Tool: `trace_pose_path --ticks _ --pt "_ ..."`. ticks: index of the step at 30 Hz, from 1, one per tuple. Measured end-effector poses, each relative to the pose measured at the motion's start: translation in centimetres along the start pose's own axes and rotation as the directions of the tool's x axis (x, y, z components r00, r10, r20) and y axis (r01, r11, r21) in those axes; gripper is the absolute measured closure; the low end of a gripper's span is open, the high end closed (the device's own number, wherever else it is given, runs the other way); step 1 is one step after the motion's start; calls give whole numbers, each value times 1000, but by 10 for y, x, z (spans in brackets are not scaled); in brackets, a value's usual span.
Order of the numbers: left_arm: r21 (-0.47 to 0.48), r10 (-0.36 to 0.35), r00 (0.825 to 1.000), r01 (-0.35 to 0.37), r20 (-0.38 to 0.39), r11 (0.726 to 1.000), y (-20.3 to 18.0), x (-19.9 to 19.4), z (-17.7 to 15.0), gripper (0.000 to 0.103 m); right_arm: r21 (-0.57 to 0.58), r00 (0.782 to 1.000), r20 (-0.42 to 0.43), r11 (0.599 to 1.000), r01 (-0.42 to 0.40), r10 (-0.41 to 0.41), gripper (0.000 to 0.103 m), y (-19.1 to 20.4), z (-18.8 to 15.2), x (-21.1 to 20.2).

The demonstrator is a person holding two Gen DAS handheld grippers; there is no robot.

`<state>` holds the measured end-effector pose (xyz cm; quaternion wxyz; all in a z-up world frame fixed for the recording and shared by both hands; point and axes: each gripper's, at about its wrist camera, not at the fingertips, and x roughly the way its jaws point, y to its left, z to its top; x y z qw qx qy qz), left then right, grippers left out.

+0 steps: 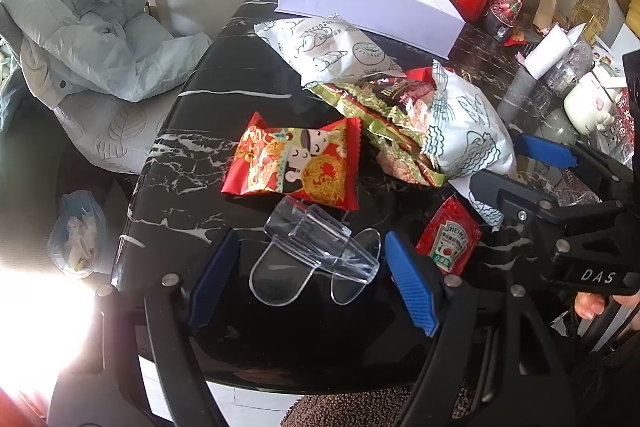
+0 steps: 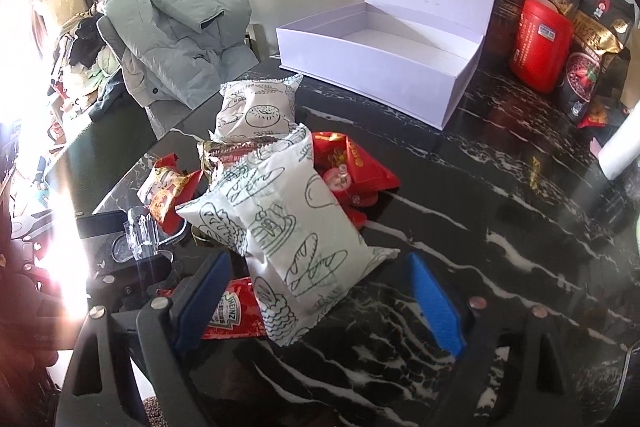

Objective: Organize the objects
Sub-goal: 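Grasp the clear plastic stand with the left gripper while the right grasps the white bread bag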

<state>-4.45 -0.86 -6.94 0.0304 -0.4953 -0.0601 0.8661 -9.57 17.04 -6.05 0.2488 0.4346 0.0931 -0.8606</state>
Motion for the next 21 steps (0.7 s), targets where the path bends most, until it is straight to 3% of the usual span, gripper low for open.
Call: trace_pose_path --ticks 6,13,15,21 --pt "6 1 1000 -1 -4 1000 0 0 0 30 -60 999 5 997 -40 40 13 2 7 8" --pt "29 2 1000 -2 5 1000 -3 0 0 44 -131 997 6 989 -75 77 13 8 9 13" --pt "30 -5 1000 5 5 1000 -3 0 0 45 -129 995 2 987 -97 98 17 6 9 14" --pt "12 -36 999 36 7 999 -2 -1 1 50 -119 993 -22 986 -118 116 40 3 7 17"
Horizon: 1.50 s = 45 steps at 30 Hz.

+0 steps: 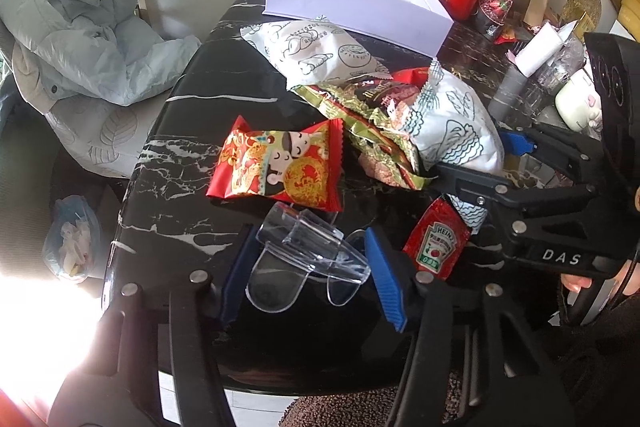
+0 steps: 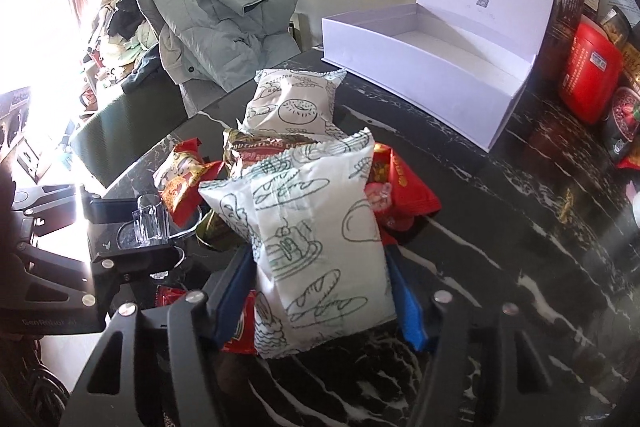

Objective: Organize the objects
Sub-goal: 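Grasp the clear plastic stand with the left gripper while the right grasps the white bread bag, then carry the clear stand and white bread bag toward the open lavender box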

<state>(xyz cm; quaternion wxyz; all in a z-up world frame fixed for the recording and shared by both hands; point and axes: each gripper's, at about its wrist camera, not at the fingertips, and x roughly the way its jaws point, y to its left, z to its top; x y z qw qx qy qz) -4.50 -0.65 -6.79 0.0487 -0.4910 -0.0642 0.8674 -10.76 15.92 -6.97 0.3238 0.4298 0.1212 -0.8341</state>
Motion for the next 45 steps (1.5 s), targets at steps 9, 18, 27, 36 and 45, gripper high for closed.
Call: trace_pose_path --ticks 9,18,27,36,45 --pt "-13 -3 1000 3 11 1000 -3 -4 0 59 14 1000 13 1000 -24 24 45 -3 -6 -8" --pt "-12 2 1000 -2 23 1000 -7 -12 -3 63 21 999 50 1000 -9 8 45 -4 -10 -25" --pt "-2 5 998 -5 62 1000 -12 -27 -4 63 31 997 77 999 -5 3 45 -5 -14 -39" --pt "16 4 995 -5 103 1000 -21 -43 -5 63 41 995 97 999 -11 7 46 -6 -20 -54" --pt "37 -11 990 6 139 999 -29 -57 0 63 27 992 124 1000 -2 -2 46 -6 -19 -71"
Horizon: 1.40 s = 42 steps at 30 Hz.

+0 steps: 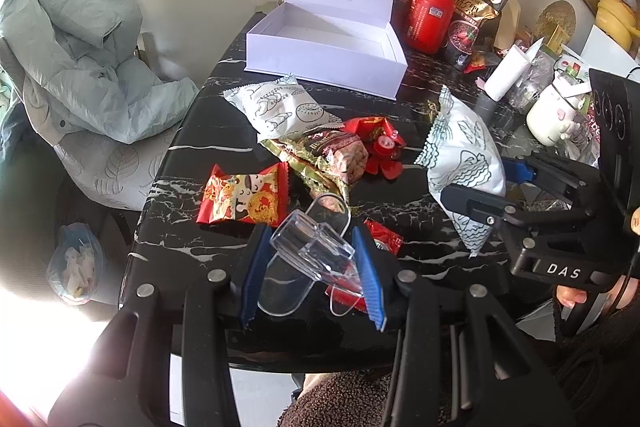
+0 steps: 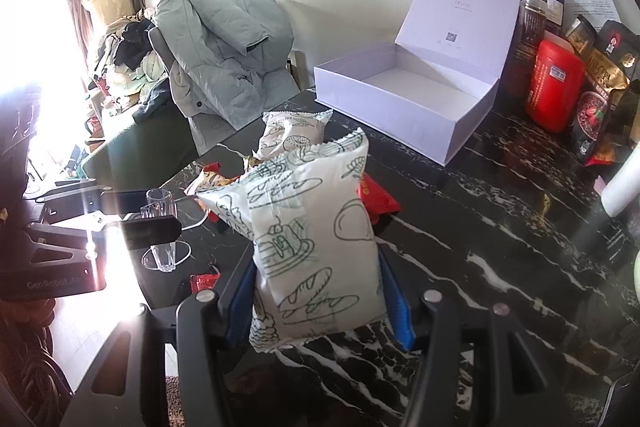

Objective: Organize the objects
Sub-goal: 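Carry the clear stand and white bread bag toward the open lavender box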

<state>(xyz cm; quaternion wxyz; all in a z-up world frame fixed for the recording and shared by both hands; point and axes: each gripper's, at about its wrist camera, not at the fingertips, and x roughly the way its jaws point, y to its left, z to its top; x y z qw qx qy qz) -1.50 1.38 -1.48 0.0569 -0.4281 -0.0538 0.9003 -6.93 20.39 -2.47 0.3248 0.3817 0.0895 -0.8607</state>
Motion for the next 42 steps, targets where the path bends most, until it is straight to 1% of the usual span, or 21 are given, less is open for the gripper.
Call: trace_pose_path --ticks 7,11,19,31,42 --pt "23 -8 1000 8 22 1000 -9 -7 11 63 -14 1000 14 1000 -1 1 46 -1 7 -10" --pt "23 -39 999 39 26 999 -13 -7 21 63 -4 1000 18 1000 -9 10 46 -7 10 -14" --pt "75 -53 998 50 40 996 -28 -4 42 63 -4 1000 30 1000 -3 3 46 -18 19 -21" --pt "127 -81 996 76 32 989 -41 21 80 63 -3 999 37 1000 31 -30 46 -43 42 -19" --pt "198 -87 996 80 25 977 -54 49 123 63 9 998 44 999 44 -44 46 -73 69 -1"
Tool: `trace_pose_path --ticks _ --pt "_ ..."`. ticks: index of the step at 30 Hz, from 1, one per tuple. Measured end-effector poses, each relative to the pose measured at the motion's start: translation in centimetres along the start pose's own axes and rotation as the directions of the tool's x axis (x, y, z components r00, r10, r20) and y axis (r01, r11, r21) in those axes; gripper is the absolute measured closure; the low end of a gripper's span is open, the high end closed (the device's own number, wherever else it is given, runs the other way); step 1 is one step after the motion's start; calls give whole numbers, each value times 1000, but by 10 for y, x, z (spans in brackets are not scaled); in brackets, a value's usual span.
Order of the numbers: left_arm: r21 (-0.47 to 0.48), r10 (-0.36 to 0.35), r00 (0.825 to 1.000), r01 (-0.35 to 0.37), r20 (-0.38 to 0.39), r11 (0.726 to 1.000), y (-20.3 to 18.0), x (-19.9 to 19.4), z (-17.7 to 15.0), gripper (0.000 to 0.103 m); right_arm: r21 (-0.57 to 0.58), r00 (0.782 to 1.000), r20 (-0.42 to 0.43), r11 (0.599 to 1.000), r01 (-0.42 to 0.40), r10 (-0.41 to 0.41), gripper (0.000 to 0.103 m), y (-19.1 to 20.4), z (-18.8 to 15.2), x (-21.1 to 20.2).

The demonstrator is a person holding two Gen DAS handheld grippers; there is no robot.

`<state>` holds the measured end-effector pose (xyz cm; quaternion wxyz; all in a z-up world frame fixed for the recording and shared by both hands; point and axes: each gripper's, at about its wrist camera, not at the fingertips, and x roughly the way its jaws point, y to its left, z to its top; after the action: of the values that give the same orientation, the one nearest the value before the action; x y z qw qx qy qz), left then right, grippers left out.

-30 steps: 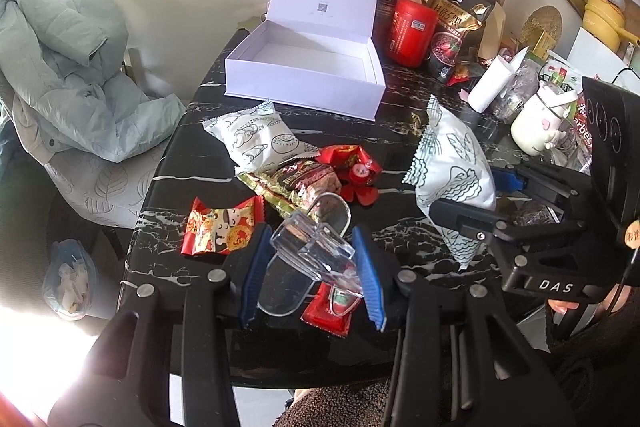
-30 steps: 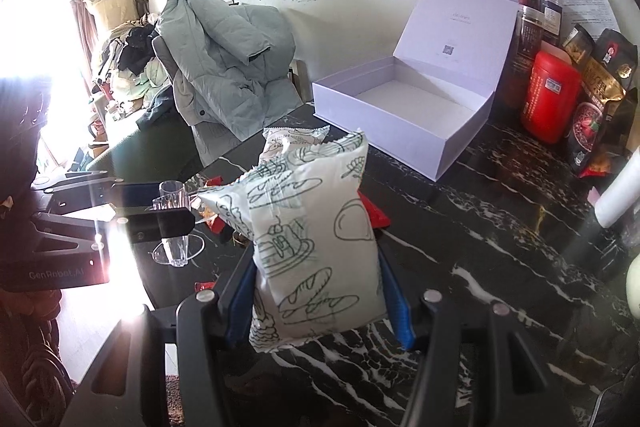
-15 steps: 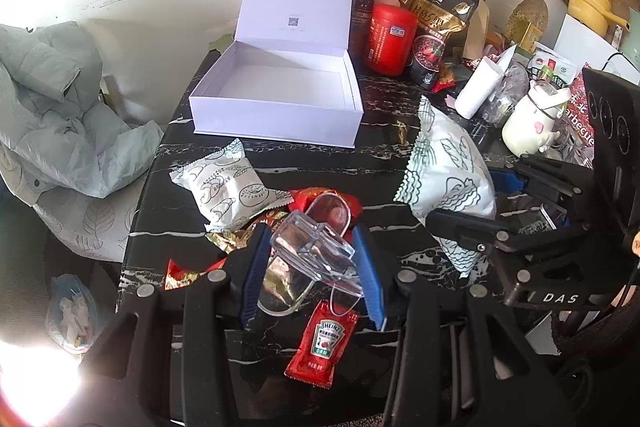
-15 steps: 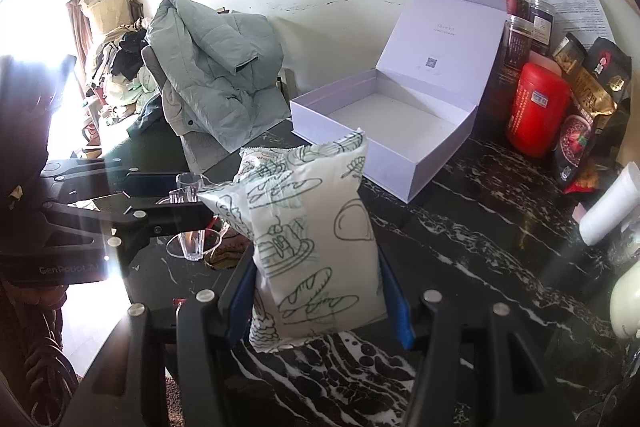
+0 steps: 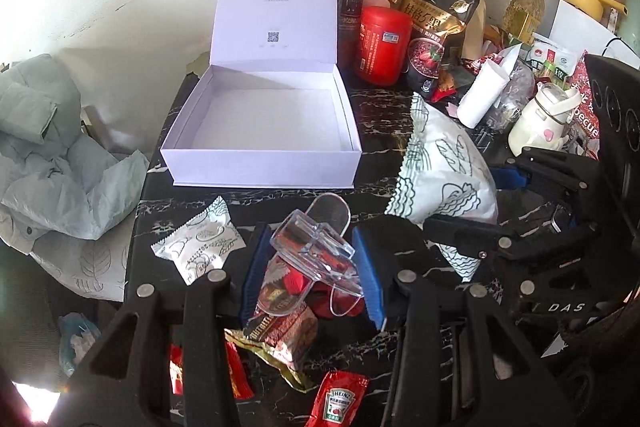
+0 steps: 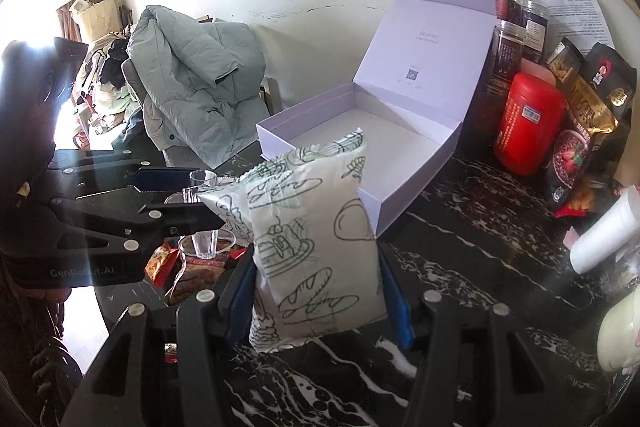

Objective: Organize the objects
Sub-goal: 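Carry the clear stand and white bread bag toward the open lavender box, then lower the stand into the box with the left gripper while the right releases the bag inside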

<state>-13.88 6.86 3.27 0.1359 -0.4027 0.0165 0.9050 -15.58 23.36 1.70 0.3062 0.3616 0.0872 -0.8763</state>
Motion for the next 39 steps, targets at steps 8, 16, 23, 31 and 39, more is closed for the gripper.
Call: trace_pose_path --ticks 8,16,23,31,39 --pt "47 14 1000 -14 -8 999 6 23 28 63 -4 1000 5 1000 24 -24 46 -16 22 13" --pt "88 30 1000 -29 -4 996 17 44 52 63 -9 999 10 999 48 -48 46 -31 44 31" --pt "112 31 999 -33 17 993 31 61 79 63 -13 998 26 998 59 -59 46 -44 67 48" --pt "117 43 998 -48 45 992 48 86 111 63 -4 996 42 997 75 -75 46 -63 96 69" --pt "120 79 996 -84 46 989 64 116 133 63 1 997 28 997 76 -76 46 -76 113 97"
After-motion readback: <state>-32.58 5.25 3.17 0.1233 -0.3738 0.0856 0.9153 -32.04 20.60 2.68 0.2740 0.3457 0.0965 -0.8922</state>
